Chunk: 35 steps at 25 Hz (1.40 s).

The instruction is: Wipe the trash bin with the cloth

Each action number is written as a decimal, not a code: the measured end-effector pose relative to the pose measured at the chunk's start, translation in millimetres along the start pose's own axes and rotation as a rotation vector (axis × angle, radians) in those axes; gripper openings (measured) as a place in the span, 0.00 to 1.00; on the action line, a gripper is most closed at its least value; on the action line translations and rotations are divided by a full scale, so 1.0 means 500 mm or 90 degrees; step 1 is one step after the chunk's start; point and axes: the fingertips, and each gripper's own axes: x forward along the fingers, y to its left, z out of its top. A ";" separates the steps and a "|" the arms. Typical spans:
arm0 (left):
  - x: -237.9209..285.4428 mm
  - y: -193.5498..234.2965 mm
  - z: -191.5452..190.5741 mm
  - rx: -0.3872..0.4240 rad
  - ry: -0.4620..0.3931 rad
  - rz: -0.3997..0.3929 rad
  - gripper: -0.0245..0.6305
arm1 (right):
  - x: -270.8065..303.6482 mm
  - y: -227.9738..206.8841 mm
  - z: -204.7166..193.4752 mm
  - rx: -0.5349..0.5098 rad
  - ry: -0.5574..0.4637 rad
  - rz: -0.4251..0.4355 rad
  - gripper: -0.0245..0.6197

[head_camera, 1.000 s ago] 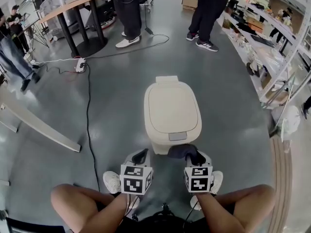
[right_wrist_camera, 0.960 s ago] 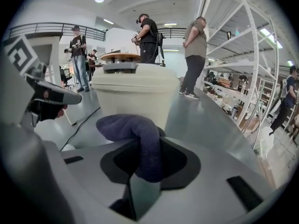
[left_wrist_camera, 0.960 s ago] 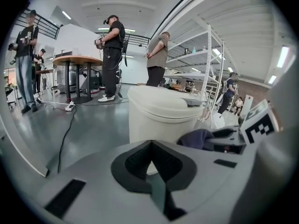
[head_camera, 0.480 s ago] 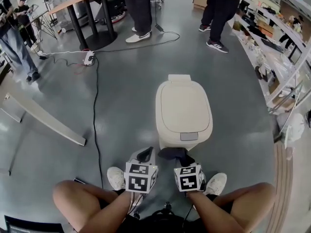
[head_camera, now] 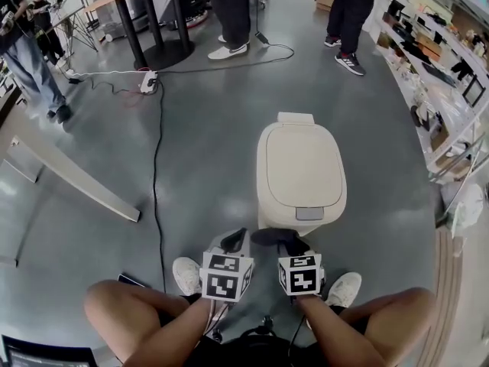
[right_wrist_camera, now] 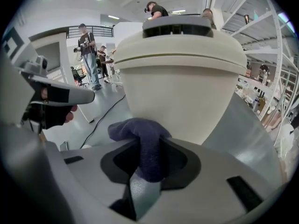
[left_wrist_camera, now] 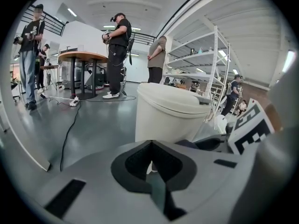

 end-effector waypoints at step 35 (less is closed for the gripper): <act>0.106 -0.110 -0.053 0.041 0.066 -0.029 0.04 | -0.030 -0.224 -0.080 -0.006 0.031 -0.134 0.20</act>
